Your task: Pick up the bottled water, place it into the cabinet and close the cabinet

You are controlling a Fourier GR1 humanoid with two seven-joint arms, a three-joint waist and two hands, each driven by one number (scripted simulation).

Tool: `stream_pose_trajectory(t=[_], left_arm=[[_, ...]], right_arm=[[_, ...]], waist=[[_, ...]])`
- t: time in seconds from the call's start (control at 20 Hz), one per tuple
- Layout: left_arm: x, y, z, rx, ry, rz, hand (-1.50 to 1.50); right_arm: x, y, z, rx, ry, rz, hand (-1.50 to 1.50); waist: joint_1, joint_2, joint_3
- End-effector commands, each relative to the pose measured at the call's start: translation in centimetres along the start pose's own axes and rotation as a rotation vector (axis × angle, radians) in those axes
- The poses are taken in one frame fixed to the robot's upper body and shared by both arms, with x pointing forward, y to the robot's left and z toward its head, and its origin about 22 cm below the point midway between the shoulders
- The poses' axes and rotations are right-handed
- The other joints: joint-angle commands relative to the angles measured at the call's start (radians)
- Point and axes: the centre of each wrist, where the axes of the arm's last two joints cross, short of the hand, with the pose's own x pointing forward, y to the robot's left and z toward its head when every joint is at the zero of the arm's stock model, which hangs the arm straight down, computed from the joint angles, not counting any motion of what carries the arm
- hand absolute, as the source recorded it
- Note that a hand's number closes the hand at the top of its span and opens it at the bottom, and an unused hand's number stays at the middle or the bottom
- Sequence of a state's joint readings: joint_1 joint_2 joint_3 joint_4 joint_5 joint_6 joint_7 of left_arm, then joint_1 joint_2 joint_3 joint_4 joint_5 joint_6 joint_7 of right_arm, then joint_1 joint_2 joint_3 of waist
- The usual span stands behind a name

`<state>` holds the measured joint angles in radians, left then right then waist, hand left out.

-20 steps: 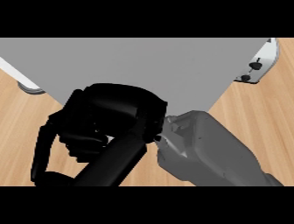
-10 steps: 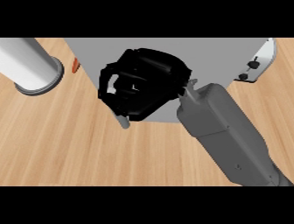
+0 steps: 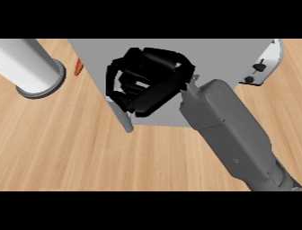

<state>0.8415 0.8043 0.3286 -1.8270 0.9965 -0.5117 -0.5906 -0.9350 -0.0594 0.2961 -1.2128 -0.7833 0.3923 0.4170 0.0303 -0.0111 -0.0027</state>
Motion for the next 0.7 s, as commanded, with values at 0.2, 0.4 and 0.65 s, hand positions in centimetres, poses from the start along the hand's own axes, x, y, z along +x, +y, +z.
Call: stream_pose_trajectory(t=[0.2,0.4,0.65], left_arm=[[-0.9,-0.7,0.1,-0.033,-0.006,0.008,-1.50],[-1.0,-1.1,-0.3,-0.024,-0.019,0.016,-1.50],[-0.6,-0.5,-1.3,-0.076,-0.007,0.004,-1.50]], right_arm=[[5.7,-1.9,-0.3,-0.244,-0.185,0.085,-1.50],[5.6,-2.3,-0.2,-0.304,-0.197,0.125,-1.50],[6.1,-2.7,-0.1,-0.303,-0.192,0.138,-1.50]], waist=[[0.003,0.013,0.002],[0.008,0.017,0.002],[0.008,0.019,0.002]])
